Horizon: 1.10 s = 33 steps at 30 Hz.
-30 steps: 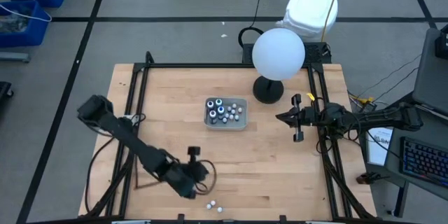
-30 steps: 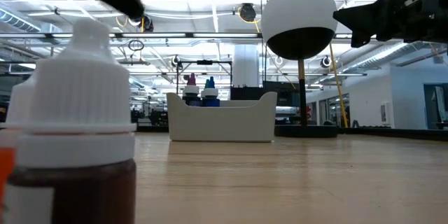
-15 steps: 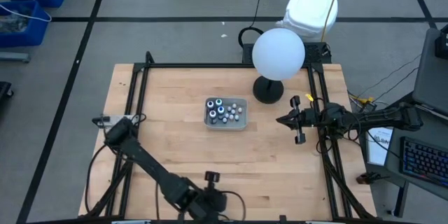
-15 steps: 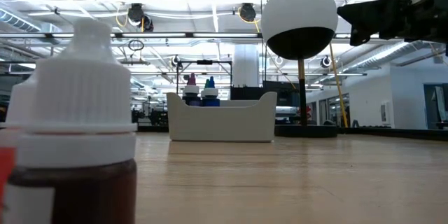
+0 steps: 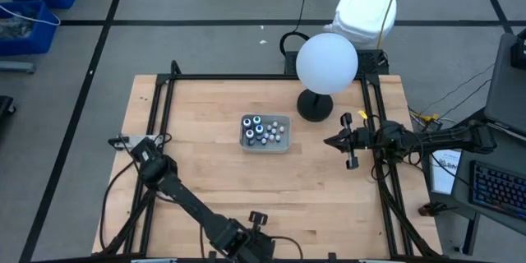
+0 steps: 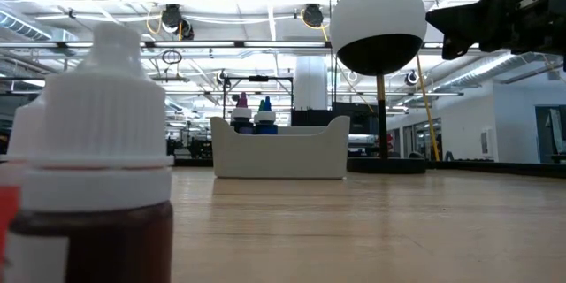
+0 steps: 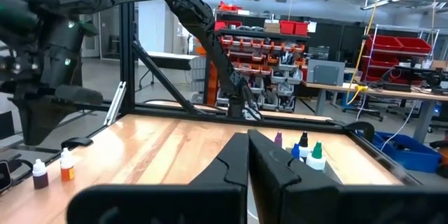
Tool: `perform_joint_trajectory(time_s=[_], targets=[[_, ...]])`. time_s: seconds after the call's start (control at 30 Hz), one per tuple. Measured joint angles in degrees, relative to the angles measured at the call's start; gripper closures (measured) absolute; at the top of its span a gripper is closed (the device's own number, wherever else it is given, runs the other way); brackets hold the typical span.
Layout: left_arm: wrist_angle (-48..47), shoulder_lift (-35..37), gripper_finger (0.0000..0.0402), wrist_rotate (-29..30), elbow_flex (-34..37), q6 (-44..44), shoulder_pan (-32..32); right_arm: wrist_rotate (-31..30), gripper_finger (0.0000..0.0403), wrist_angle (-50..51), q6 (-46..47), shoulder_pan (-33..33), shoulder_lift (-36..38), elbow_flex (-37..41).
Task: Pick & Place food coloring
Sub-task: Put the small red food coloring bottle into the gray bin
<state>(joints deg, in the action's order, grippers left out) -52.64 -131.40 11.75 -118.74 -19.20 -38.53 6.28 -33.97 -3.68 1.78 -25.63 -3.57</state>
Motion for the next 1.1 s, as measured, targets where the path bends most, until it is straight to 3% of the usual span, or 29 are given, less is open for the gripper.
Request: perform_joint_trajectory(time_s=[0.33,0.47,0.6,1.1], targets=[[0.8,0.0,0.0227,0.2,0.1,5.5,0.1,0.0,0.0403,0.5,0.0,0.0,-0.1,0.0],[0.7,-0.4,0.0191,-1.5,0.3,7.3,0.2,0.0,0.0403,1.2,0.0,0.0,-0.1,0.0],[1.7,-0.3,0.0177,-1.7,0.3,7.5,0.3,0.0,0.0403,2.1,0.0,0.0,-0.1,0.0],[2.0,-2.7,0.0183,-4.9,0.3,7.6,0.3,0.0,0.0403,3.0,0.0,0.0,-0.1,0.0]])
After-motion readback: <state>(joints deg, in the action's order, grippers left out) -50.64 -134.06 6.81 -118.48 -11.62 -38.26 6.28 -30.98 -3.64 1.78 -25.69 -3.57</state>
